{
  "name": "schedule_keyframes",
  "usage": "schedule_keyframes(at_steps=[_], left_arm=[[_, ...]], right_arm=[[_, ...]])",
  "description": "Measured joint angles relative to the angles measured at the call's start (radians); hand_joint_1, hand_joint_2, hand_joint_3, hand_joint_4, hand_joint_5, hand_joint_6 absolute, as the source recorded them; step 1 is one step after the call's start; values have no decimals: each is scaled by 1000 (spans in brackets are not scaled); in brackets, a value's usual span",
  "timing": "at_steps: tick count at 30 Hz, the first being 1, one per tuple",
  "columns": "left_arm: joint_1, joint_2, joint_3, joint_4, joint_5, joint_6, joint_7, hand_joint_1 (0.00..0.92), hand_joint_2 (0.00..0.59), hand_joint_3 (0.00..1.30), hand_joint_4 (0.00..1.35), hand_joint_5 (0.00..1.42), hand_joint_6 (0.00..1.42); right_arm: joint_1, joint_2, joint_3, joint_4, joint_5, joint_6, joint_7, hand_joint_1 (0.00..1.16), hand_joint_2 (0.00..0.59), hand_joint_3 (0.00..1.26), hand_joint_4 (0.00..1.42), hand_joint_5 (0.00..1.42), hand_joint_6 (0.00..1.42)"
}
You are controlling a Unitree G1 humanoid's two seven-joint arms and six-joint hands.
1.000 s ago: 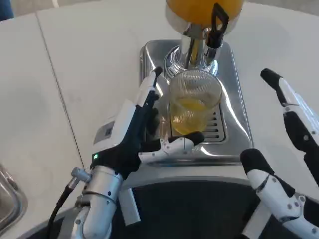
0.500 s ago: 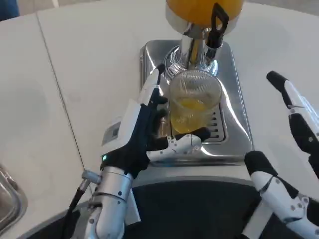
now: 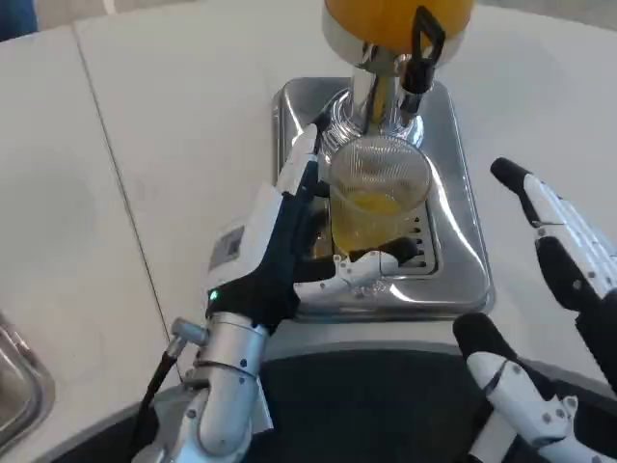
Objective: Grasp the cup under the faucet to collect the drink, then remove the cup.
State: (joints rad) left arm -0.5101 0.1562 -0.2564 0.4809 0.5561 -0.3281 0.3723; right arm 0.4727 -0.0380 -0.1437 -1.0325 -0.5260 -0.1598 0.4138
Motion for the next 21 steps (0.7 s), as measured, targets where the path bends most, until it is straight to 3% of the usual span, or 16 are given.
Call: schedule_keyframes(at_steps=[7, 14, 21], left_arm=[[-23, -27, -13, 46, 0, -11, 24, 384, 46, 24, 57, 385, 416], [-40, -45, -31, 67, -1, -15, 39, 382, 46, 57, 90, 419, 453], [-56, -58, -51, 98, 21, -11, 90, 436, 63, 98, 145, 483, 546]], right_arm=[[-28, 9, -2, 0, 0, 21, 35, 256, 455, 1, 0, 0, 0], [-49, 9, -35, 0, 3, 31, 53, 250, 458, 4, 0, 0, 0], [-65, 24, -35, 0, 6, 38, 70, 245, 459, 4, 0, 0, 0]])
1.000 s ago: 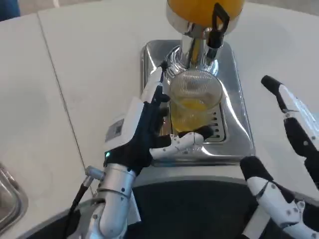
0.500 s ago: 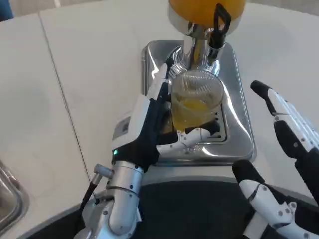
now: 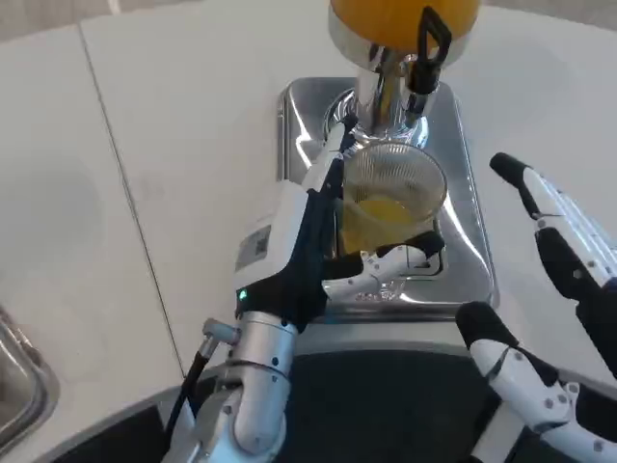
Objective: Grasp the cup under the faucet to collect the drink, then remove the cup.
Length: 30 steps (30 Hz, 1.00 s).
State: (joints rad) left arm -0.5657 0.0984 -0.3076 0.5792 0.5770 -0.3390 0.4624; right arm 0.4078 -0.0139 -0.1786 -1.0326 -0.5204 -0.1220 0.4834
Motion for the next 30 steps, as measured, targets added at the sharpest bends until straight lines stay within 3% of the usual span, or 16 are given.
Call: schedule_keyframes(at_steps=[4, 6, 10, 12, 14, 19, 30], left_arm=[[-17, -16, -20, 30, 29, 18, 55, 501, 69, 176, 242, 627, 768], [-21, -29, -28, 37, 52, 38, 93, 529, 71, 275, 378, 757, 948], [-21, -51, -45, 37, 70, 67, 154, 560, 71, 764, 879, 1198, 1395], [-12, -76, -50, 37, 80, 83, 203, 560, 72, 955, 1097, 1354, 1423], [3, -91, -54, 28, 87, 85, 227, 567, 75, 1039, 1178, 1419, 1424], [23, -119, -26, 1, 55, 103, 228, 603, 73, 1103, 1237, 1424, 1424], [56, -113, -6, -85, 35, 131, 205, 611, 27, 1141, 1277, 1424, 1424]], right_arm=[[-13, 4, -4, 0, 3, 14, 3, 244, 459, 4, 0, 0, 0], [-12, 4, -13, 0, 9, 19, 5, 243, 459, 4, 0, 0, 0], [-29, 2, -31, 0, 13, 59, 13, 242, 459, 4, 0, 0, 0], [-31, 1, -46, 0, 13, 68, 14, 241, 459, 4, 0, 0, 0], [-26, 0, -55, 0, 18, 68, 14, 241, 459, 4, 0, 0, 0], [-13, 2, -62, 0, 17, 75, 24, 240, 462, 4, 0, 0, 0], [-56, 10, -38, 0, -15, 119, 60, 243, 473, 0, 0, 0, 8]])
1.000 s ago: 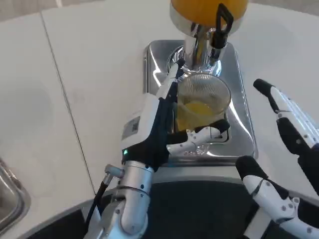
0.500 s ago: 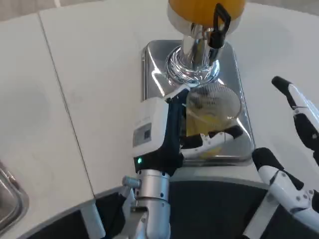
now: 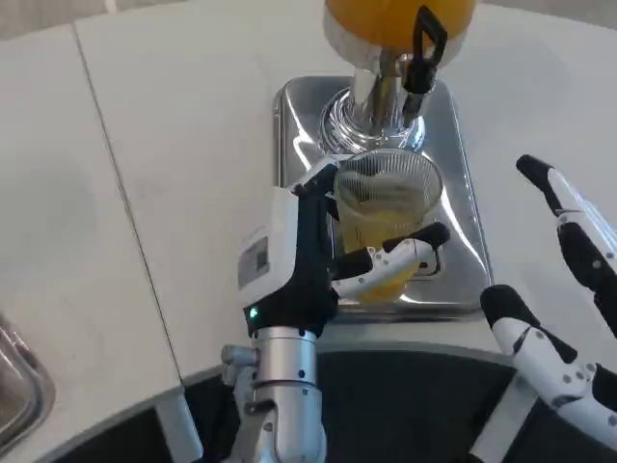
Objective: Grasp the cup under the faucet to collect the drink, then remove the cup.
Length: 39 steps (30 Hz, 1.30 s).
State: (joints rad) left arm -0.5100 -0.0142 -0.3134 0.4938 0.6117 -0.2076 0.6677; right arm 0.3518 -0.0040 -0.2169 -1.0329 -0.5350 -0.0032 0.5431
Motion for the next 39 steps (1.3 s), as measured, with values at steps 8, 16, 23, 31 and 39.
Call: schedule_keyframes(at_steps=[8, 16, 23, 31, 39], left_arm=[[38, 82, 44, -93, -1, 2, -29, 617, 7, 1149, 1263, 1424, 1424], [100, 163, 96, -175, -8, 4, -61, 621, 0, 1148, 1262, 1424, 1424], [164, 201, 138, -244, -16, 4, -96, 628, 0, 1149, 1248, 1424, 1424], [235, 214, 187, -360, -34, 5, -148, 633, 0, 1138, 1248, 1424, 1424], [364, 266, 254, -551, -76, -7, -249, 635, 0, 1138, 1248, 1424, 1424]], right_arm=[[-4, 0, -1, 0, 4, 4, 9, 246, 474, 4, 0, 0, 27], [-17, -6, 26, 0, 7, 16, 13, 247, 475, 4, 0, 0, 30], [-23, -19, 38, 0, 0, 28, 13, 247, 475, 4, 0, 0, 32], [-18, -50, 34, 0, -4, 28, 12, 248, 477, 4, 0, 0, 32], [-3, -130, 25, 0, -31, -19, 5, 237, 504, 4, 0, 0, 0]])
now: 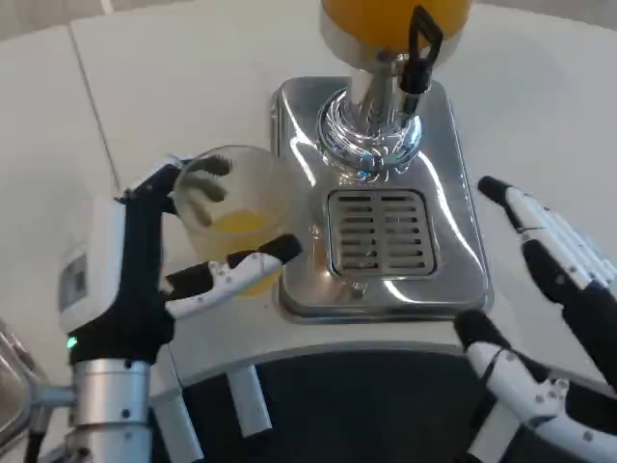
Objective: Grasp the cup under the faucet to collect the drink, then remove the cup.
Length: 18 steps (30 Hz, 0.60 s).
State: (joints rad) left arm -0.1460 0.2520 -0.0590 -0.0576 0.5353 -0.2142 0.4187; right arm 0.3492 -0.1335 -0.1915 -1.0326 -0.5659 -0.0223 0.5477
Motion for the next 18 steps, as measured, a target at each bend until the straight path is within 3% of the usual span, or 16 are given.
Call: schedule_keyframes(at_steps=[5, 11, 14, 18], left_arm=[[118, 17, 12, -136, -21, -32, -67, 636, 0, 1137, 1248, 1424, 1424], [198, 17, 37, -220, -33, -49, -111, 641, 0, 1138, 1250, 1424, 1424], [248, 16, 51, -290, -56, -67, -140, 642, 0, 1138, 1250, 1424, 1424], [295, 13, 58, -356, -70, -89, -168, 643, 0, 1137, 1237, 1424, 1424]], right_arm=[[14, -71, -30, -1, -3, -67, -17, 229, 506, 4, 0, 0, 0], [83, -119, -72, 3, 3, -164, -74, 211, 522, 4, 0, 0, 0], [133, -147, -92, 20, 4, -265, -118, 185, 530, 4, 0, 0, 0], [191, -157, -135, 66, 4, -401, -188, 127, 541, 4, 0, 0, 0]])
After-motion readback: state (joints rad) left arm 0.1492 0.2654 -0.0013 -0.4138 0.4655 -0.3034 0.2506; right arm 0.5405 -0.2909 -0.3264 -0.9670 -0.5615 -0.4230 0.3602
